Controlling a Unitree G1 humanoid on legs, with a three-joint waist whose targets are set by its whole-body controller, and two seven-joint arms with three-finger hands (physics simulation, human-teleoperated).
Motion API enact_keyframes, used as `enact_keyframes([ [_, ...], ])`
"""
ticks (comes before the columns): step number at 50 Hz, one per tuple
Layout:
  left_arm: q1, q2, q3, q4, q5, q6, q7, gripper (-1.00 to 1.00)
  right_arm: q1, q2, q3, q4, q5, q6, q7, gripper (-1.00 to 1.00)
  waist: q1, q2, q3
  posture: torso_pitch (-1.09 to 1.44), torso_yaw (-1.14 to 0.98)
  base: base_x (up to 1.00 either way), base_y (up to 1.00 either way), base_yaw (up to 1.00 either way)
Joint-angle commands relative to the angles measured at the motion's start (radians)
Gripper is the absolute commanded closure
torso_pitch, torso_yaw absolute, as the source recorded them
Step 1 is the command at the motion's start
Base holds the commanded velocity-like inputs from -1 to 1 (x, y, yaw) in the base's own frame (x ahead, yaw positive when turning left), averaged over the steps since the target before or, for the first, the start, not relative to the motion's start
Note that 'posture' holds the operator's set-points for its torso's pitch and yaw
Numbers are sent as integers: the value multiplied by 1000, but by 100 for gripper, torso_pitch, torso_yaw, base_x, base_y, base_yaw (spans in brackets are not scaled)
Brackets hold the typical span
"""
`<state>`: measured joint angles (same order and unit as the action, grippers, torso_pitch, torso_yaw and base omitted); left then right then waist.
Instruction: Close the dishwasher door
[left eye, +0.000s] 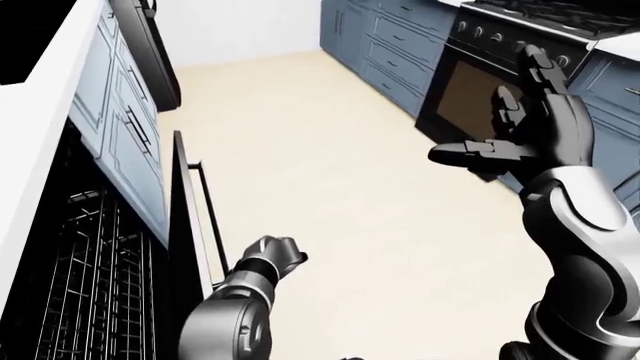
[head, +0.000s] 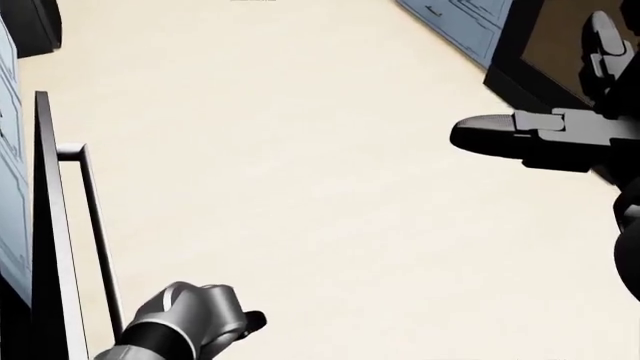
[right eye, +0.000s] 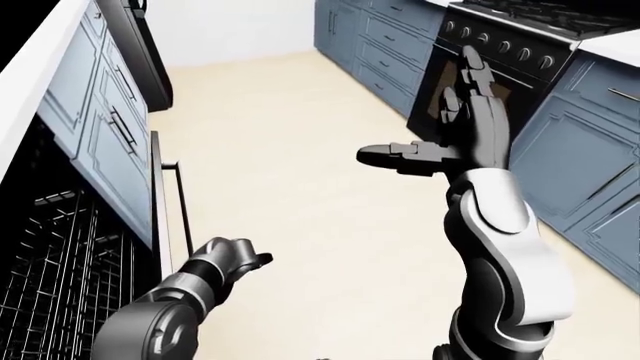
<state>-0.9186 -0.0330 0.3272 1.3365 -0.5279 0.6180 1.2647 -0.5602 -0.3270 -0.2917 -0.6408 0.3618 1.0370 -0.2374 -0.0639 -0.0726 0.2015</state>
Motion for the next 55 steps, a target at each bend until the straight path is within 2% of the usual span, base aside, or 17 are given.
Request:
enact_keyframes([
  [1, 24, 65, -5, 19, 45, -16, 54, -100, -27, -13, -11, -27, -4, -28, -2, -100, 20, 0, -12, 94, 0, 0, 0, 0],
  [5, 33, 81, -10, 18, 43, -20, 44, -100, -27, -12, -9, -26, -5, -30, -2, -100, 20, 4, -14, 94, 0, 0, 0, 0],
  [7, 56, 106, -1, 16, 34, -24, 90, -100, -21, -10, -7, -17, -10, -43, 2, -100, 20, 5, -15, 94, 0, 0, 0, 0],
  [16, 74, 123, -1, 19, 27, -27, 106, -100, -24, -10, -9, -24, -8, -33, 2, -100, 43, 24, -20, 94, 0, 0, 0, 0],
  [25, 100, 142, 10, 21, 13, -38, 129, -100, -25, -9, -7, -24, -10, -32, 1, -100, 46, 31, 8, 94, 0, 0, 0, 0],
  [42, 130, 181, -3, 17, 18, -39, 124, -100, -26, -11, -13, -24, -7, -30, 0, -100, 51, 16, 11, 94, 0, 0, 0, 0],
  [48, 139, 198, 1, 15, 15, -37, 138, -100, -25, -12, -11, -22, -6, -33, -1, -100, 56, 17, 18, 94, 0, 0, 0, 0],
  [55, 150, 213, 4, 13, 0, -42, 118, -100, -19, -10, -7, -14, -9, -44, 2, -100, 65, 22, 24, 94, 0, 0, 0, 0],
])
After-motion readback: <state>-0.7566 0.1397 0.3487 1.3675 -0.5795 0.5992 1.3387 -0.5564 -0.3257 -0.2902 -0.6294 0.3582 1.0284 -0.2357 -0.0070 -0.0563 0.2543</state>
